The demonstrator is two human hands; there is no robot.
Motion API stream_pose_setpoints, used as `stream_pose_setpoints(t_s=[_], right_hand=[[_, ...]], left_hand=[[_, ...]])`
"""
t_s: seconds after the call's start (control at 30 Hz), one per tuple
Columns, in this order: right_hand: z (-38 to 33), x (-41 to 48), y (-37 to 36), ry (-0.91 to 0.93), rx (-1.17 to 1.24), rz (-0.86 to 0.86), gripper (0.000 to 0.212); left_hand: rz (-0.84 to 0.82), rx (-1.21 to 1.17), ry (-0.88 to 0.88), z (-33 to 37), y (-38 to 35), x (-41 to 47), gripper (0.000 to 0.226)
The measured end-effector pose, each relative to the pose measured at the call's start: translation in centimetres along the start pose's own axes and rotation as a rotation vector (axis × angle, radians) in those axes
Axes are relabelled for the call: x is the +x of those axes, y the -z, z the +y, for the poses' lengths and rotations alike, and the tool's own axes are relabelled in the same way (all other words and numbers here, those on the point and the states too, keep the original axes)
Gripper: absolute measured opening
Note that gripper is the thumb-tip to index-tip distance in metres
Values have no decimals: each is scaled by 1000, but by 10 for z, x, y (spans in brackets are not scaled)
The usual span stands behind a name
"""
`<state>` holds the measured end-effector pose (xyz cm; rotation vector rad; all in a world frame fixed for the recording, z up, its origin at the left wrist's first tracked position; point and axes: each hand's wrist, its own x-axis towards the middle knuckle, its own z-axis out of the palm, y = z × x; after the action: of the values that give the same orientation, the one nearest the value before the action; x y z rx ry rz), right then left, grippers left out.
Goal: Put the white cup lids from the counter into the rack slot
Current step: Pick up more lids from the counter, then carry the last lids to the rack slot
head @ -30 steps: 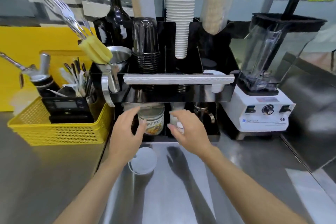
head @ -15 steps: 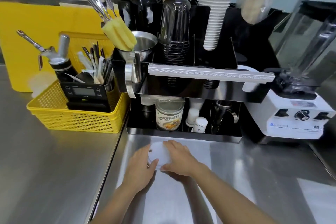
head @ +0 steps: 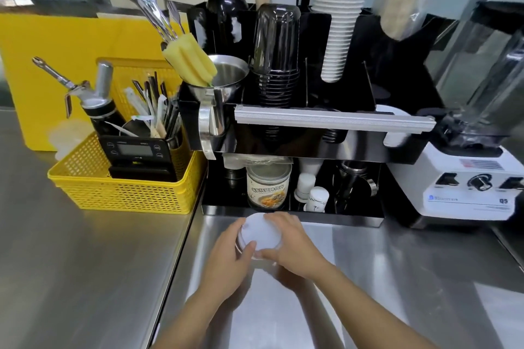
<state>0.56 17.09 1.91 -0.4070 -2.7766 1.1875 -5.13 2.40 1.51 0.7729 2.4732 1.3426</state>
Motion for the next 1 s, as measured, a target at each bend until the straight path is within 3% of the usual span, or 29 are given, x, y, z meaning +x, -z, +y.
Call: stream_pose_setpoints(t_s=[0.2, 0.33, 0.67, 0.9, 1.0], right_hand=[[-31, -19, 61, 186, -145, 198, 85], [-49, -31, 115, 286, -254, 356, 74], [-74, -39, 250, 313, -364, 698, 69], [-59, -18, 310, 129, -460, 580, 82], [-48, -3, 321, 70, -529, 501, 68]], left_hand=[[64, 9, -234, 62, 17, 5, 46], [109, 23, -435, 117, 29, 12, 49], [60, 131, -791, 256, 31, 67, 45], [-71, 204, -713, 302, 10, 119, 36], [-88, 255, -675, 304, 0, 139, 32]])
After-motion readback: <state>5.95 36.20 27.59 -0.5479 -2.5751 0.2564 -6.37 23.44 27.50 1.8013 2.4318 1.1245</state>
